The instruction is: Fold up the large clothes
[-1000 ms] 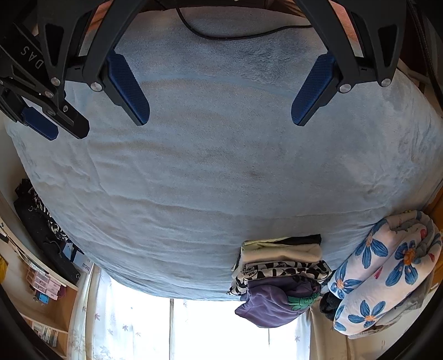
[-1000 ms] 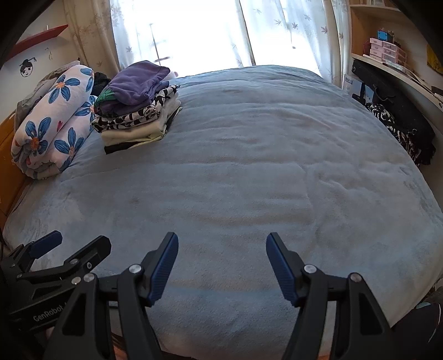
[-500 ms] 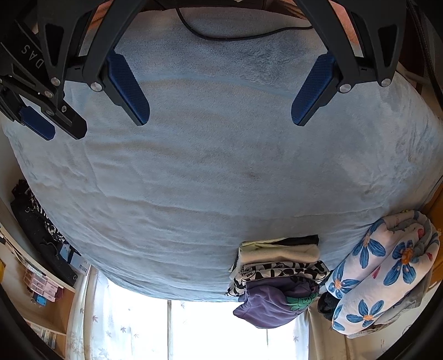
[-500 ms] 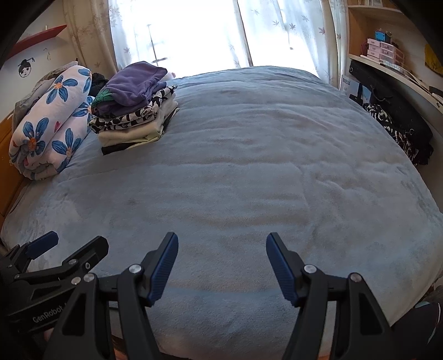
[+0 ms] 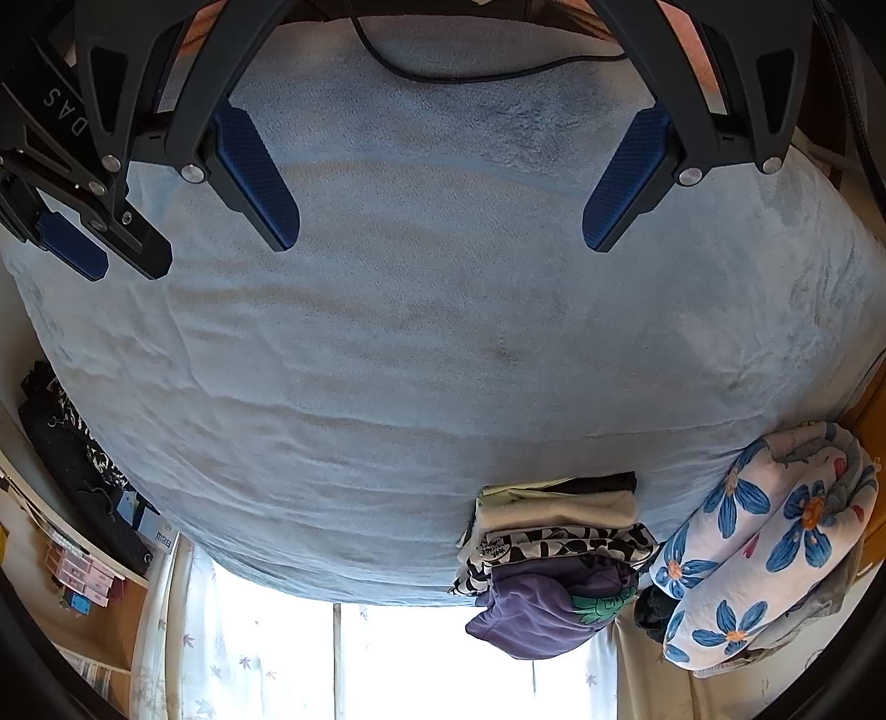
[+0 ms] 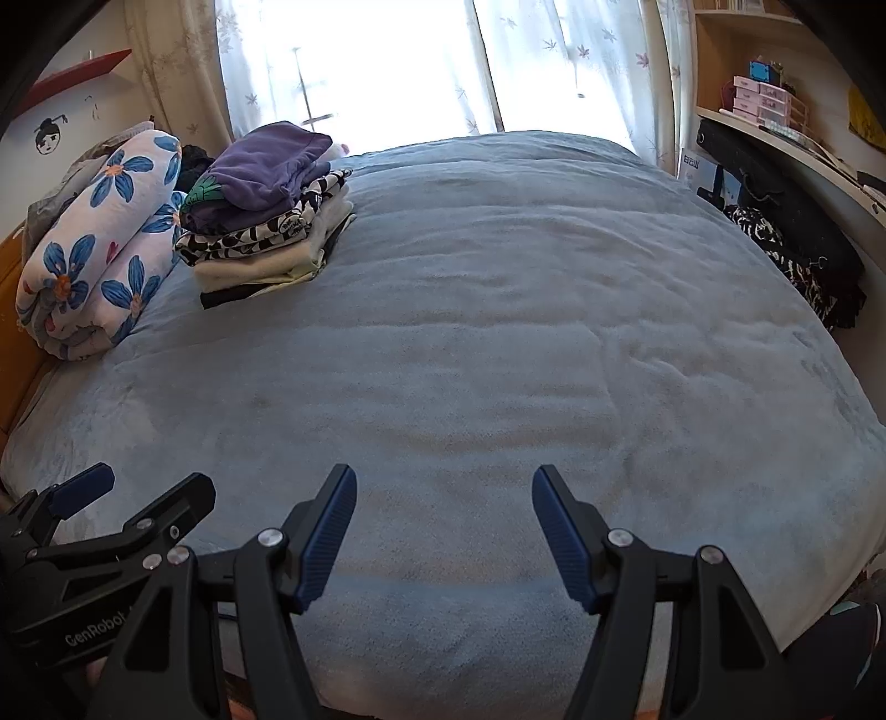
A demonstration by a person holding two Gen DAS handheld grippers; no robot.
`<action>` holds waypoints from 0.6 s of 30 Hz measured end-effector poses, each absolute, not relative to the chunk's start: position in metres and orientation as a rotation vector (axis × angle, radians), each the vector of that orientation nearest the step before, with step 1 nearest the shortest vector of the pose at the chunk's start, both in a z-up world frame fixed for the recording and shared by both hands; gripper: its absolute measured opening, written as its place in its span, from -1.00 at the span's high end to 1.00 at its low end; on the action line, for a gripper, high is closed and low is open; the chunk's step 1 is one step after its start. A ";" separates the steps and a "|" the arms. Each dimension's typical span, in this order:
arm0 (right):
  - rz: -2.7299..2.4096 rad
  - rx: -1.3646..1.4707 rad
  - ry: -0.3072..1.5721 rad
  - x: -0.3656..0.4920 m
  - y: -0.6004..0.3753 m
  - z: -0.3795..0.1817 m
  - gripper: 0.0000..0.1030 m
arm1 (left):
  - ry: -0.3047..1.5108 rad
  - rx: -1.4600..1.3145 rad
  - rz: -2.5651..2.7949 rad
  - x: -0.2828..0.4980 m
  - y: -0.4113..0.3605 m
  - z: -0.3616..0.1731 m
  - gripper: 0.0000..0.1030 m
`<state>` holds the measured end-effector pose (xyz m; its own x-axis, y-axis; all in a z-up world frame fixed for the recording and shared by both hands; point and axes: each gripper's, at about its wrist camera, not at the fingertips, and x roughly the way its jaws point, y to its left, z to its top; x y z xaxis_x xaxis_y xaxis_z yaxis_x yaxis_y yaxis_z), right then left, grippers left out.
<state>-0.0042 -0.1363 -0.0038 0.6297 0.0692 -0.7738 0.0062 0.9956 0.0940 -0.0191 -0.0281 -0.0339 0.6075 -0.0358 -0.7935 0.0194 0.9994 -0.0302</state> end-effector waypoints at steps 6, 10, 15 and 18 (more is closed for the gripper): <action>0.035 0.090 0.890 -0.004 -0.136 -0.004 -0.29 | 0.925 -0.025 -0.032 -0.019 -0.028 -0.035 -0.97; 0.035 0.090 0.890 -0.004 -0.137 -0.004 -0.29 | 0.922 -0.025 -0.032 -0.019 -0.027 -0.035 -0.97; 0.035 0.090 0.890 -0.004 -0.138 -0.004 -0.29 | 0.924 -0.024 -0.033 -0.019 -0.027 -0.035 -0.97; 0.035 0.089 0.890 -0.004 -0.137 -0.004 -0.29 | 0.924 -0.024 -0.033 -0.019 -0.027 -0.035 -0.97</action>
<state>-0.0040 -0.1374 -0.0041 0.6291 0.0674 -0.7744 0.0065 0.9957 0.0920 -0.0188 -0.0268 -0.0351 0.6024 -0.0384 -0.7973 0.0182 0.9992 -0.0344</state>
